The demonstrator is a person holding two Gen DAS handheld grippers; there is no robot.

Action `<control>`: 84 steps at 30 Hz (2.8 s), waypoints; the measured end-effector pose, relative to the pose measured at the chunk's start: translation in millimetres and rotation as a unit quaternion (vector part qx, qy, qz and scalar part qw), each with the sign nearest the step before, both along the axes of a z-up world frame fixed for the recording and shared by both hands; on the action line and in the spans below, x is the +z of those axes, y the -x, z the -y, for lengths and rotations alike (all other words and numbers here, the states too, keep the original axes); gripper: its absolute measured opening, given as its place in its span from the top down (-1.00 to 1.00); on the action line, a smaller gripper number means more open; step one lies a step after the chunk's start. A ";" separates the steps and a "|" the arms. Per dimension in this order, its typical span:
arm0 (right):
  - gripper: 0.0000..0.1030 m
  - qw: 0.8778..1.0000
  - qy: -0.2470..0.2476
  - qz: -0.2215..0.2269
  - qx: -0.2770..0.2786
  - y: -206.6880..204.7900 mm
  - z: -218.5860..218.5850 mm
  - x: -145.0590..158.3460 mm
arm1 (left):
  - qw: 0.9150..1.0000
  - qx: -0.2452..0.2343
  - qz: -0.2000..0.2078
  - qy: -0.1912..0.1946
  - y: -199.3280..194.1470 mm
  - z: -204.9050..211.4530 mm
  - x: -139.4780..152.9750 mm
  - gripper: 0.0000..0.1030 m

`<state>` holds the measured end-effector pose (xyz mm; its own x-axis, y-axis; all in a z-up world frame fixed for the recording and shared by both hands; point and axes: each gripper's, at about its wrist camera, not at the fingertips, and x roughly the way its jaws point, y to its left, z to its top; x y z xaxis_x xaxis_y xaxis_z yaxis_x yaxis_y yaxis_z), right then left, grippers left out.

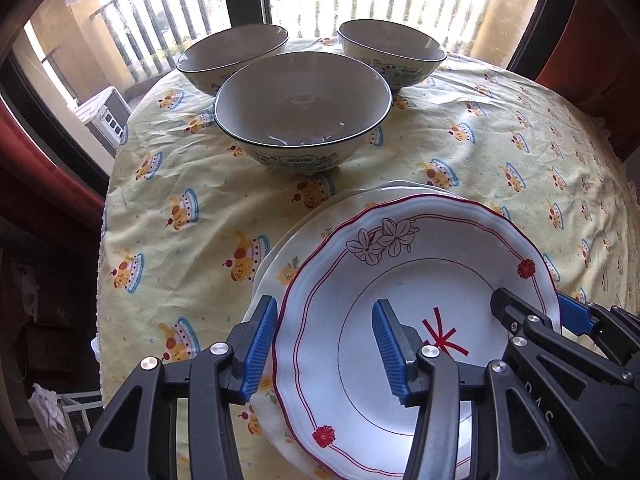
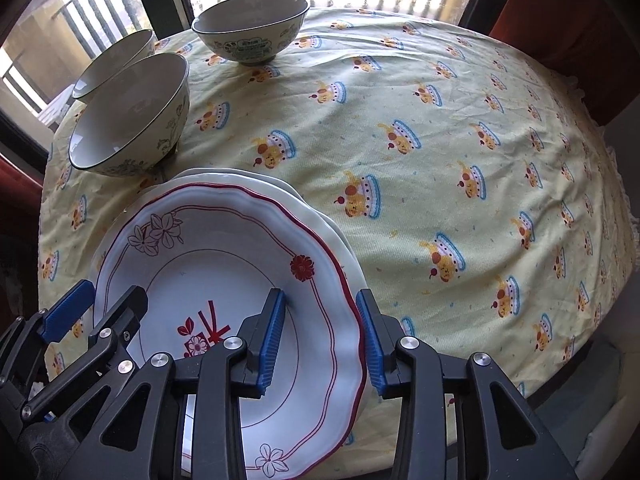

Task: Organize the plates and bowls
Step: 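Lower the red-rimmed dish onto the beaded plate and open both grippers, then move both grippers to a white bowl and close on its rim, then lift the white bowl and carry it beside the plate stack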

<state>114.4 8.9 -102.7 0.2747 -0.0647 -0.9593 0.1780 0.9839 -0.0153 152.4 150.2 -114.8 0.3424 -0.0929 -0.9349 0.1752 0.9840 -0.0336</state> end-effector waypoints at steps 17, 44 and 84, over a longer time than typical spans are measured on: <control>-0.40 0.999 0.006 0.030 0.029 -14.2 -3.5 18.7 | 0.999 0.028 -0.025 0.020 -18.6 -25.0 3.4 -0.48; -0.10 0.993 -0.030 0.100 0.056 -144.1 -29.8 40.0 | 0.996 0.082 0.044 0.006 -136.5 -38.6 8.3 -0.15; 0.69 0.994 -0.033 0.096 0.036 -120.5 14.6 54.0 | 0.998 0.015 0.062 -0.003 -106.0 45.3 37.5 0.49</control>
<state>234.9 -5.6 -48.7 0.4556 0.0229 -0.8899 0.1005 0.9920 0.0769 258.4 104.9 -77.2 0.4580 -0.0753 -0.8857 0.1473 0.9891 -0.0079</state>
